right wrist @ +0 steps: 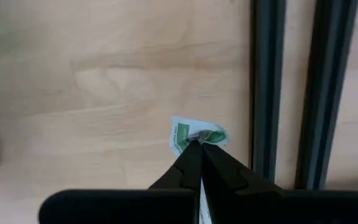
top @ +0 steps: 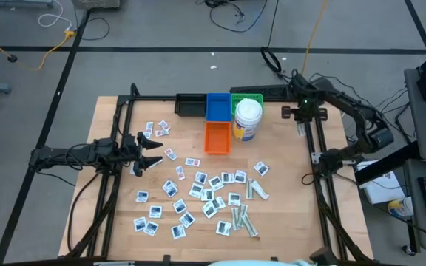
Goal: Pick & Place First Aid Supplies
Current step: Put the green bandage pack into the green bin
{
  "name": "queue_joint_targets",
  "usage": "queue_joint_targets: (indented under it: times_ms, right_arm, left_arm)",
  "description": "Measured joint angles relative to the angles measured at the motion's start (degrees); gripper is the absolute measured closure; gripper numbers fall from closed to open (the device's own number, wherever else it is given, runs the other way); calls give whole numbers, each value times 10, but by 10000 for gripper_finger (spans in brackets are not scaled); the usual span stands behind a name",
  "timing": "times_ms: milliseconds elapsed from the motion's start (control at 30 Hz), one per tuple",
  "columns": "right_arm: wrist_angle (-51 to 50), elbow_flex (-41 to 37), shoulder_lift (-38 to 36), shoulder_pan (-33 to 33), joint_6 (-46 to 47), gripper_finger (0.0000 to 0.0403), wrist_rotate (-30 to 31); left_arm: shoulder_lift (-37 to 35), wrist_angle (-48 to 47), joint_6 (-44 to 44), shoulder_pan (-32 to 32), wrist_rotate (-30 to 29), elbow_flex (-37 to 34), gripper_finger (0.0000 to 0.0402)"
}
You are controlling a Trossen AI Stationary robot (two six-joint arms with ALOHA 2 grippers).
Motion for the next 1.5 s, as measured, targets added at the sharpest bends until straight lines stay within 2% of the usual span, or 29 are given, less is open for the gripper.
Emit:
queue_joint_targets:
  times_ms: [367,467,567,733,867,1100,1267,1400,1500]
  right_arm:
    - [-42,60,55,9,62,403,-12]
    - [-44,83,69,12,62,403,-34]
    - [-37,126,85,26,62,403,-53]
    - [-24,213,136,33,39,403,-13]
    - [-6,286,193,27,5,403,-12]
    - [45,386,291,28,-60,403,-77]
    - [78,406,337,38,-86,403,-93]
    - [96,406,362,52,-96,403,-132]
    - [106,406,371,62,-106,403,-134]
  left_arm:
    - [0,0,0,0,0,0,96]
    - [0,0,0,0,0,0,96]
    - [0,0,0,0,0,0,96]
    - [0,0,0,0,0,0,96]
    - [0,0,0,0,0,0,96]
    - [0,0,0,0,0,0,96]
    - [0,0,0,0,0,0,96]
    - [0,0,0,0,0,0,96]
    - [0,0,0,0,0,0,96]
